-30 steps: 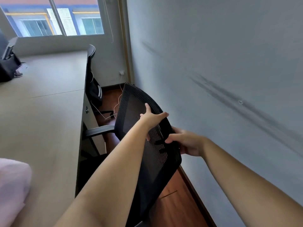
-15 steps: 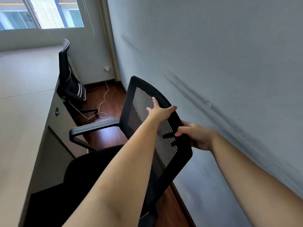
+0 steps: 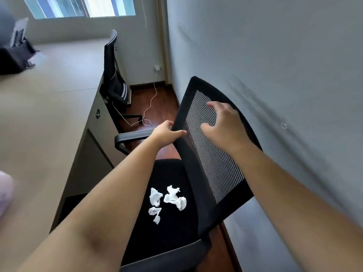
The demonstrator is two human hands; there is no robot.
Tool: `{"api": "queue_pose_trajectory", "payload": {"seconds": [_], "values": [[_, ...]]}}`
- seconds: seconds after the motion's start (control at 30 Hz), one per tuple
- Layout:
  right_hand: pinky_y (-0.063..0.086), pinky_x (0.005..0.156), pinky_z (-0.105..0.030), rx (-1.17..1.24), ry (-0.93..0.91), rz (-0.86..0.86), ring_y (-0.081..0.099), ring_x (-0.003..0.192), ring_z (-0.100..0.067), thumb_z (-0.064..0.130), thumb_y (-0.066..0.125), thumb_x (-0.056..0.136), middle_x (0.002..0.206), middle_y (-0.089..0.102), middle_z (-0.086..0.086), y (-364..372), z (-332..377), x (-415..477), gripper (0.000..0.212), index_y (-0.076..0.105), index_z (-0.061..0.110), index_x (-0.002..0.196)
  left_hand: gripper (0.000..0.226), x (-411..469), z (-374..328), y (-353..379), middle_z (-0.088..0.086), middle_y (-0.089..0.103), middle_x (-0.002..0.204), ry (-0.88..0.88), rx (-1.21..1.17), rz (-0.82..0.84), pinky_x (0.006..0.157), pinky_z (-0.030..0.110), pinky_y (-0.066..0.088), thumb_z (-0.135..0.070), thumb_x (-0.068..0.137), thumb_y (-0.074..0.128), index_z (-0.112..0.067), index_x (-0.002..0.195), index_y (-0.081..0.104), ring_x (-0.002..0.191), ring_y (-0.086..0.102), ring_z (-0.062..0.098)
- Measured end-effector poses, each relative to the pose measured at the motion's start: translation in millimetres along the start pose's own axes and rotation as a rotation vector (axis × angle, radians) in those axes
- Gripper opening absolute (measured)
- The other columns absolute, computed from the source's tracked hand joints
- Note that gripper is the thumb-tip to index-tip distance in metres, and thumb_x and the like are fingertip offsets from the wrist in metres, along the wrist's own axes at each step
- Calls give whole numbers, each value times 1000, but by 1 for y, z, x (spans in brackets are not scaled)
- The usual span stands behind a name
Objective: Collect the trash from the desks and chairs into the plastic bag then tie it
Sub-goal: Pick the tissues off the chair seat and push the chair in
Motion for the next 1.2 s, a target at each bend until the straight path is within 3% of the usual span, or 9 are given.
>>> {"api": "queue_pose_trajectory", "payload": {"seconds": [0.1, 0.2, 0.47, 0.57, 0.7, 0.83, 0.93, 1.1, 1.2], "values": [[36, 104, -40, -80, -137, 4, 37, 130, -27, 21, 57, 81, 147, 37, -5, 61, 45, 2, 46, 54, 20, 127, 79, 2, 52, -18, 11, 43, 143, -16, 141, -22, 104, 36, 41, -40, 77, 74, -18, 142, 36, 127, 47, 26], [39, 104, -41, -62, -73, 334, 34, 131, -27, 13, 54, 83, 150, 29, -4, 172, 41, -2, 48, 50, 23, 130, 92, 2, 131, -9, 8, 29, 150, -84, 382, 48, 107, 42, 39, -41, 69, 78, -30, 145, 28, 133, 38, 27], [51, 92, -41, -352, 192, 916, 25, 135, -30, -12, 45, 79, 159, -14, -4, 400, -79, -67, 96, 9, 44, 148, 131, -3, 326, 104, 10, -25, 156, -129, 823, 436, 110, 48, 32, -35, 63, 84, -38, 148, -16, 146, 7, 37], [51, 92, -42, -427, 145, 989, 16, 141, -30, -15, 48, 75, 157, -25, -3, 453, -102, -69, 108, 1, 52, 146, 127, 14, 358, 143, 7, -29, 155, -120, 787, 490, 98, 45, 44, -26, 64, 85, -40, 147, -11, 140, 22, 40], [49, 94, -39, -420, 52, 1051, 11, 144, -26, -13, 51, 77, 157, -23, 0, 506, -112, -76, 99, 17, 50, 145, 79, 38, 372, 176, -1, 5, 154, 41, 705, 441, 71, 32, 50, -21, 76, 72, -33, 141, 28, 114, 39, 24], [45, 80, -36, -154, 225, 901, 50, 102, -20, 14, 50, 85, 136, 42, -4, 524, -132, -82, 38, 52, 29, 120, 29, 44, 383, 185, -3, 51, 127, 50, 468, 366, 80, 32, 50, -6, 84, 56, -15, 110, 63, 103, 53, 20], [40, 70, -32, -75, 448, 828, 52, 82, -24, 11, 49, 85, 100, 59, -10, 522, -142, -73, 15, 58, 11, 97, 22, 47, 399, 179, 1, 60, 103, -33, 438, 283, 74, 34, 52, -3, 83, 49, -9, 90, 69, 89, 61, 22], [34, 52, -23, 5, 569, 760, 52, 76, -22, 5, 49, 87, 105, 60, -10, 493, -131, -59, 21, 66, 10, 99, 20, 42, 394, 149, -1, 63, 88, -127, 372, 197, 71, 31, 54, -6, 83, 51, -11, 87, 70, 82, 62, 20], [38, 63, -29, 127, 692, 672, 45, 62, -25, 5, 52, 85, 94, 56, -15, 456, -115, -44, 12, 59, 10, 77, 20, 36, 370, 113, -1, 66, 90, -161, 319, 129, 71, 29, 54, -9, 83, 52, -16, 87, 70, 82, 64, 19]]}}
Point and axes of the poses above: each hand's wrist, its own x-axis towards the middle knuckle, its own y-axis out of the palm, z = x × y, the point moved 9 cm from there along x, towards the middle knuckle
